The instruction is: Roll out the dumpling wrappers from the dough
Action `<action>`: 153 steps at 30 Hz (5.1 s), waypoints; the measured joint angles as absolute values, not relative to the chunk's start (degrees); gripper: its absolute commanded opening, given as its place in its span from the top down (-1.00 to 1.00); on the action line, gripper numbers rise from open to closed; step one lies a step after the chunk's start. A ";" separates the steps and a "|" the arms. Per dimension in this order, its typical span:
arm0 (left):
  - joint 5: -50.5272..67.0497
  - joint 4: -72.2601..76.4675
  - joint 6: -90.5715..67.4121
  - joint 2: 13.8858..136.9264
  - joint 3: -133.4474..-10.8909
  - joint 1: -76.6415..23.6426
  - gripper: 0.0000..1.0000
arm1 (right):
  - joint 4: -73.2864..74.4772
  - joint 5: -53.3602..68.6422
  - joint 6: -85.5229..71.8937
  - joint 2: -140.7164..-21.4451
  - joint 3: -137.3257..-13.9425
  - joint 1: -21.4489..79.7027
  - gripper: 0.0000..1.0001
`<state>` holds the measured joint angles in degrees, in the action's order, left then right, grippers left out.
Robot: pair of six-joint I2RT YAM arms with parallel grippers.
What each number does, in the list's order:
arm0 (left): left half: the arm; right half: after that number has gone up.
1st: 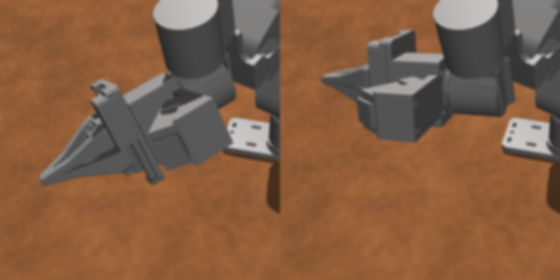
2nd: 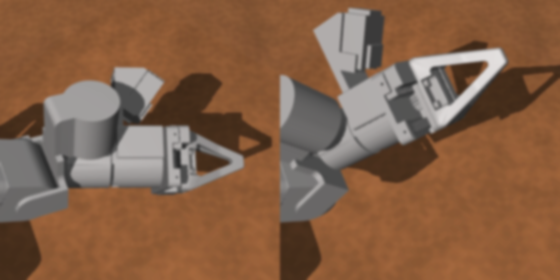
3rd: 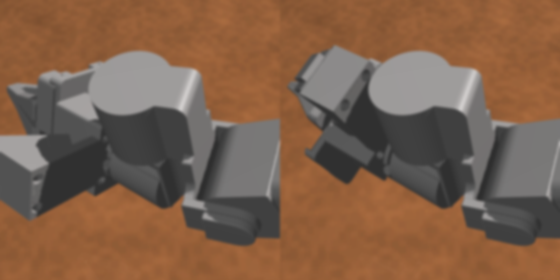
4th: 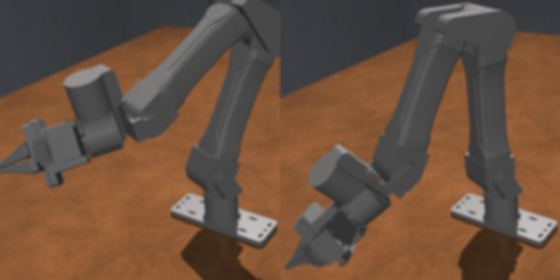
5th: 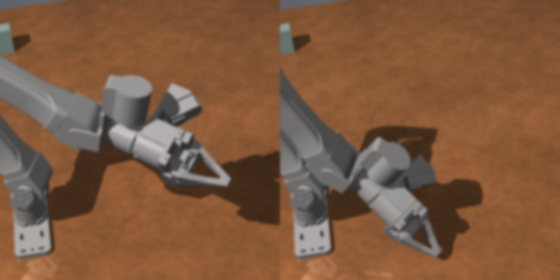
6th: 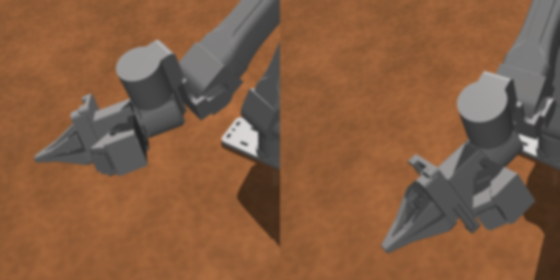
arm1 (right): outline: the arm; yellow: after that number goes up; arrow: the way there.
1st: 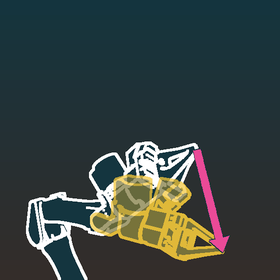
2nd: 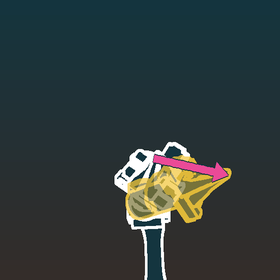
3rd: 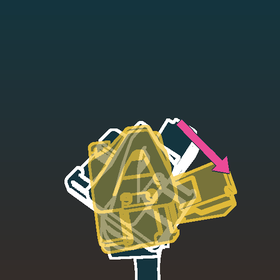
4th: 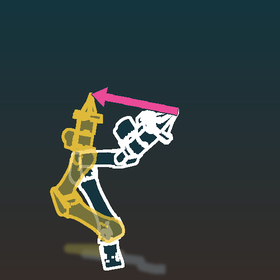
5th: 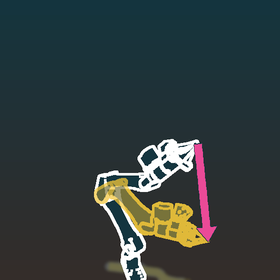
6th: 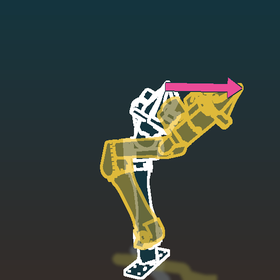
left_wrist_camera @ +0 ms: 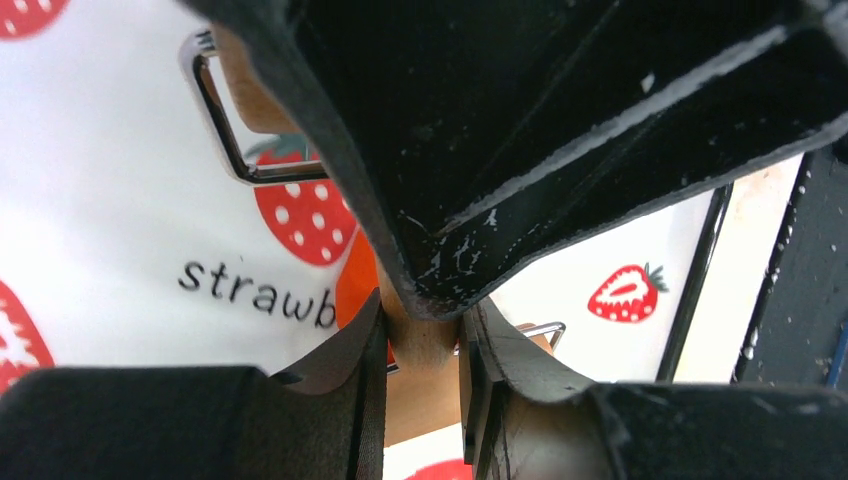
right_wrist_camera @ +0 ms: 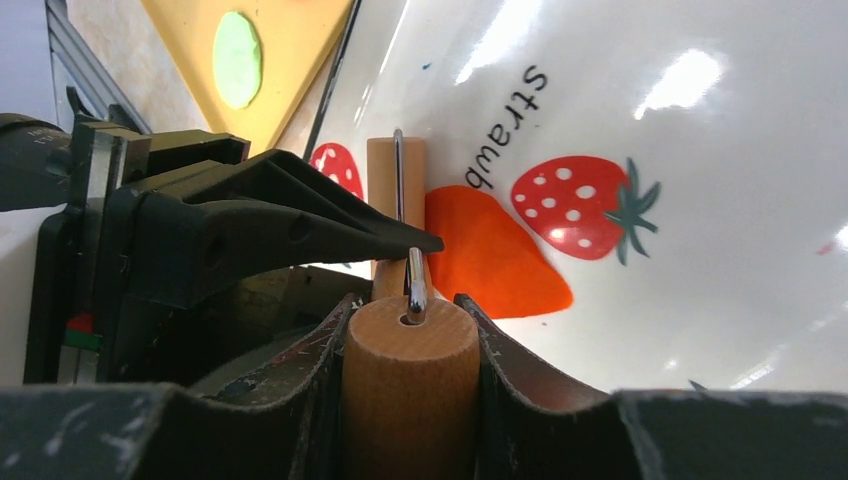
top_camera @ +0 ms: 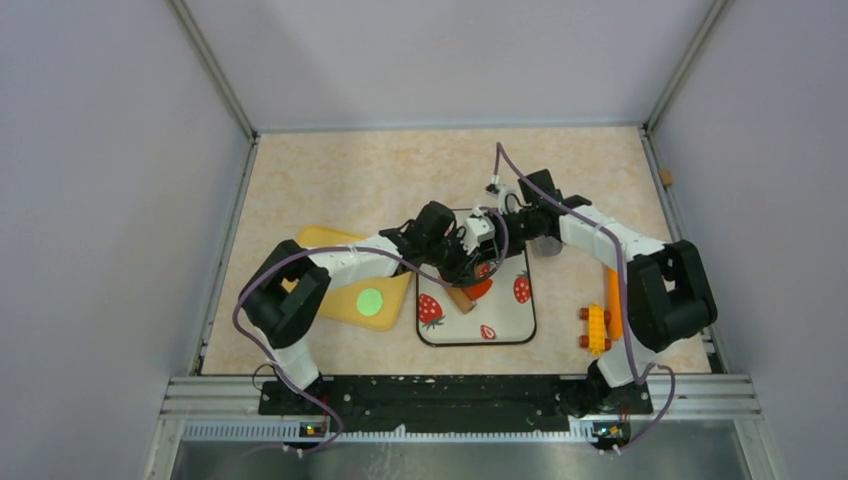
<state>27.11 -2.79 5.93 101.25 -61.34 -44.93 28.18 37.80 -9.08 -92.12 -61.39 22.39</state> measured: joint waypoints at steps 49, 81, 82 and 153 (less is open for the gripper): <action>30.48 -11.68 6.57 100.03 -67.90 -42.89 1.00 | 36.10 37.30 -8.71 -92.03 -68.84 21.61 1.00; 29.91 -5.63 7.03 104.12 -65.56 -44.97 1.00 | 26.59 39.29 -3.20 -88.90 -57.74 19.81 1.00; 29.87 -5.80 6.98 103.90 -65.28 -44.95 1.00 | 26.46 39.29 -3.38 -89.06 -57.74 20.14 1.00; 35.68 -12.67 10.17 109.30 -74.67 -41.93 1.00 | 30.65 35.00 -7.73 -91.68 -63.66 18.87 1.00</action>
<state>35.68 -12.67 10.17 109.30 -74.67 -41.93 30.65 35.00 -7.73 -91.68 -63.66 18.87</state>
